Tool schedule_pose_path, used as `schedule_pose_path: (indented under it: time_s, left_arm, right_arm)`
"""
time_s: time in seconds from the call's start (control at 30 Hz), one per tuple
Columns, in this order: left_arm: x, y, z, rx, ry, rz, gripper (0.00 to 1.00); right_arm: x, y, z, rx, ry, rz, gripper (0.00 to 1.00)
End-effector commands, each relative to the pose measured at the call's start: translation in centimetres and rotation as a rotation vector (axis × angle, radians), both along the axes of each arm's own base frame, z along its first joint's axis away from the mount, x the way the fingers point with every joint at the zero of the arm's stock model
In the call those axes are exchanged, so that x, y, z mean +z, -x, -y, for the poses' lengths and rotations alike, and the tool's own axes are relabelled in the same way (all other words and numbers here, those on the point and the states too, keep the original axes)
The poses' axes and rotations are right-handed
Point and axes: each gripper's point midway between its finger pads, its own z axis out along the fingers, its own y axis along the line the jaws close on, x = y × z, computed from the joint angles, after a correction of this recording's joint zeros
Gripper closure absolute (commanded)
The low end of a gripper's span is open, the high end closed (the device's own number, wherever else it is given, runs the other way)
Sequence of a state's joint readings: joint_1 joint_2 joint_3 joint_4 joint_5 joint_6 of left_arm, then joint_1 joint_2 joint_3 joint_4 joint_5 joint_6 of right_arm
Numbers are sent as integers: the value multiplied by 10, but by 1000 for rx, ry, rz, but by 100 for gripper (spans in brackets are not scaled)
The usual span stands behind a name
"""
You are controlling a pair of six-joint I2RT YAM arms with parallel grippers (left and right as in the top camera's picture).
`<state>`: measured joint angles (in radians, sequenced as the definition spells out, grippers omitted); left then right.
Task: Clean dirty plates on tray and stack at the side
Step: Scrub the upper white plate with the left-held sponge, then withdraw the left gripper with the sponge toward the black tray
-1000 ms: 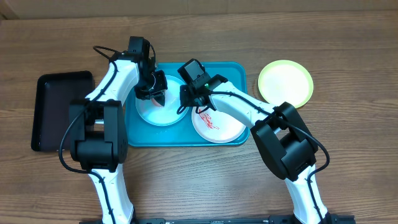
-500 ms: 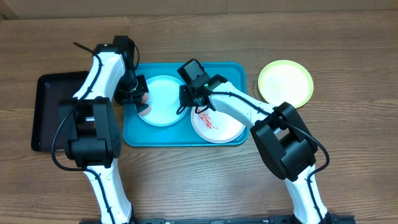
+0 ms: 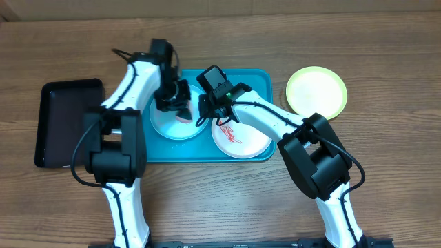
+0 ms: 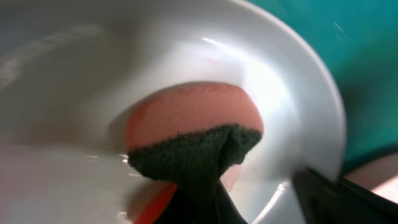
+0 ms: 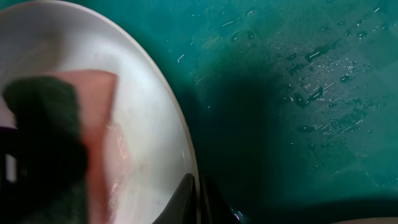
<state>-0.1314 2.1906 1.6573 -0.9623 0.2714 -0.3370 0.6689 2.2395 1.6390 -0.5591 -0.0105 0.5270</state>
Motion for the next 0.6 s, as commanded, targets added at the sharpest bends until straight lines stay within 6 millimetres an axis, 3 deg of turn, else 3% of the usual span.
schedule_pose_path:
  time_s: [0.0,0.1,0.17,0.43,0.57]
  left_arm:
    - [-8,12,19,-29,34,-40,96]
    - [-10,14,11,-22,1,-51,96]
    - [-12,16,-5,-5,-59,-62,96]
    - [-11,36,-110,140,-480,-149,96]
    - [-9,38,-131,187,-506,-163,96]
  right_arm:
    - [7,-4,4,-3,15,24,96]
    - [7,-4,4,-3,16,23,96]
    - [6,-4,4,-3,16,23,96]
    - [6,-3,4,-2,18,21,96]
    - [6,-3,4,16,25,27,96]
